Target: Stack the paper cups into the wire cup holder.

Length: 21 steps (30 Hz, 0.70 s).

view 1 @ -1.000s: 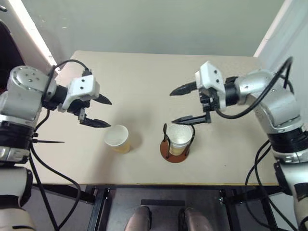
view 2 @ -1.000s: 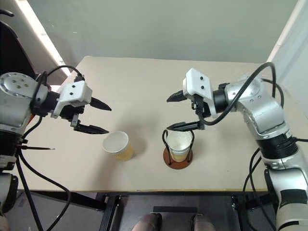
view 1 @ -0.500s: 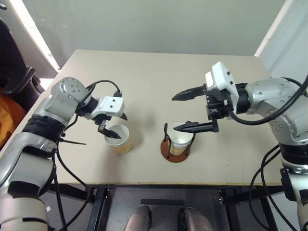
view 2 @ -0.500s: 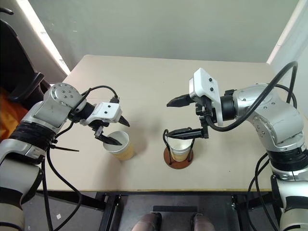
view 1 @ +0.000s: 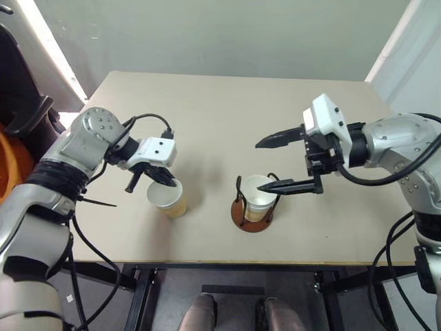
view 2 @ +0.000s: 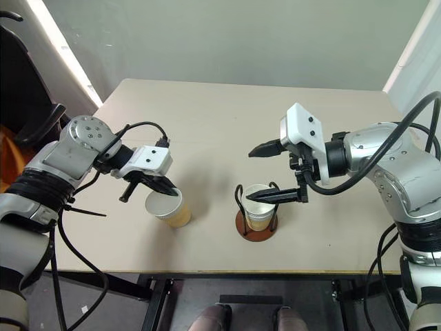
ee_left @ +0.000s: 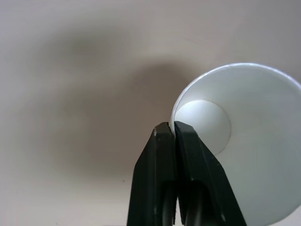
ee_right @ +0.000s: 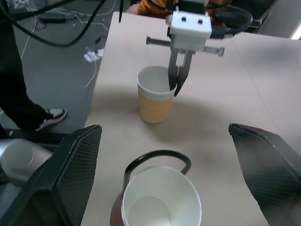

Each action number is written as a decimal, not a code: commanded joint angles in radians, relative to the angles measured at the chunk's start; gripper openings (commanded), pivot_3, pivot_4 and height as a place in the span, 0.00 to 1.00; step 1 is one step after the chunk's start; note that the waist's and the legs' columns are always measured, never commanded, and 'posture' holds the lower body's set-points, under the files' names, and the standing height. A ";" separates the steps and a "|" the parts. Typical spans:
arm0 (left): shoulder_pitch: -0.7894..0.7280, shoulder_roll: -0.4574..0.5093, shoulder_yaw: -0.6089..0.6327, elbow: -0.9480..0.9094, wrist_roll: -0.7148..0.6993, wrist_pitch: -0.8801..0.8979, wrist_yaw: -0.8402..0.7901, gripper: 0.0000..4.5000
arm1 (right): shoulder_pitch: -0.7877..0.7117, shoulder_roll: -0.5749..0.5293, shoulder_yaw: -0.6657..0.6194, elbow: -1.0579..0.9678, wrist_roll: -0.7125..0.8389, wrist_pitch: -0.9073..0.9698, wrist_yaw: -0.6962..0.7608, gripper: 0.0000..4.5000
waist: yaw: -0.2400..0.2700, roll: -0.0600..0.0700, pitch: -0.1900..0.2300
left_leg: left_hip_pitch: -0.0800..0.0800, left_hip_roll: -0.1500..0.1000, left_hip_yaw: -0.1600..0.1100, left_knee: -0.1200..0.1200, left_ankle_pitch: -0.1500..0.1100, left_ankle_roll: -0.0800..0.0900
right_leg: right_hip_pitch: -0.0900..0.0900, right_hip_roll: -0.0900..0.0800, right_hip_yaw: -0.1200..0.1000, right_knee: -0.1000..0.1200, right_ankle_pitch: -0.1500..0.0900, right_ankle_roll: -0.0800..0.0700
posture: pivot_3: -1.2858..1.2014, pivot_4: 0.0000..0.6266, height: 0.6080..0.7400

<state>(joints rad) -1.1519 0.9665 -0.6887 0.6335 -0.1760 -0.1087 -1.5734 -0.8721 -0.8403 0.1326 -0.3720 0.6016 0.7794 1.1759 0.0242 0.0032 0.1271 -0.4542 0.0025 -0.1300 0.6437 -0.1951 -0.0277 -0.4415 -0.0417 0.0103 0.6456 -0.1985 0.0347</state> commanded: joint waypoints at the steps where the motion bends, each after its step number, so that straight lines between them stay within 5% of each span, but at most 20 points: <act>1: -0.067 0.019 0.007 -0.015 -0.061 -0.007 -0.041 0.00 | -0.004 -0.040 -0.056 -0.012 0.004 -0.021 0.017 1.00 | 0.001 0.000 0.000 | 0.000 0.000 0.000 0.000 0.000 0.000 | 0.000 0.000 0.000 0.000 0.000 0.000 | 0.52 0.24 1.00; 9: -0.242 0.026 -0.047 -0.091 -0.369 0.107 -0.041 0.00 | 0.147 -0.222 -0.275 -0.010 0.095 -0.011 0.101 1.00 | 0.016 0.000 0.000 | -0.004 -0.002 0.000 0.003 0.000 0.000 | 0.000 -0.002 0.000 -0.002 0.000 0.002 | 0.52 0.24 1.00; 21: -0.565 -0.259 -0.193 0.086 -0.642 0.162 -0.041 0.00 | 0.281 -0.296 -0.407 -0.030 0.115 -0.007 0.036 1.00 | 0.020 0.002 0.001 | 0.000 -0.005 0.009 0.004 -0.002 0.006 | 0.003 -0.004 0.014 -0.002 0.001 0.019 | 0.52 0.24 1.00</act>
<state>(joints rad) -1.6844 0.7174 -0.8737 0.7015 -0.7799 0.0445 -1.5804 -0.5918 -1.1201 -0.2251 -0.3680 0.6888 0.7696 1.2268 0.0441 0.0048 0.1279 -0.4538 -0.0026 -0.1192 0.6485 -0.1974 -0.0211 -0.4379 -0.0444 0.0262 0.6432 -0.1973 0.0550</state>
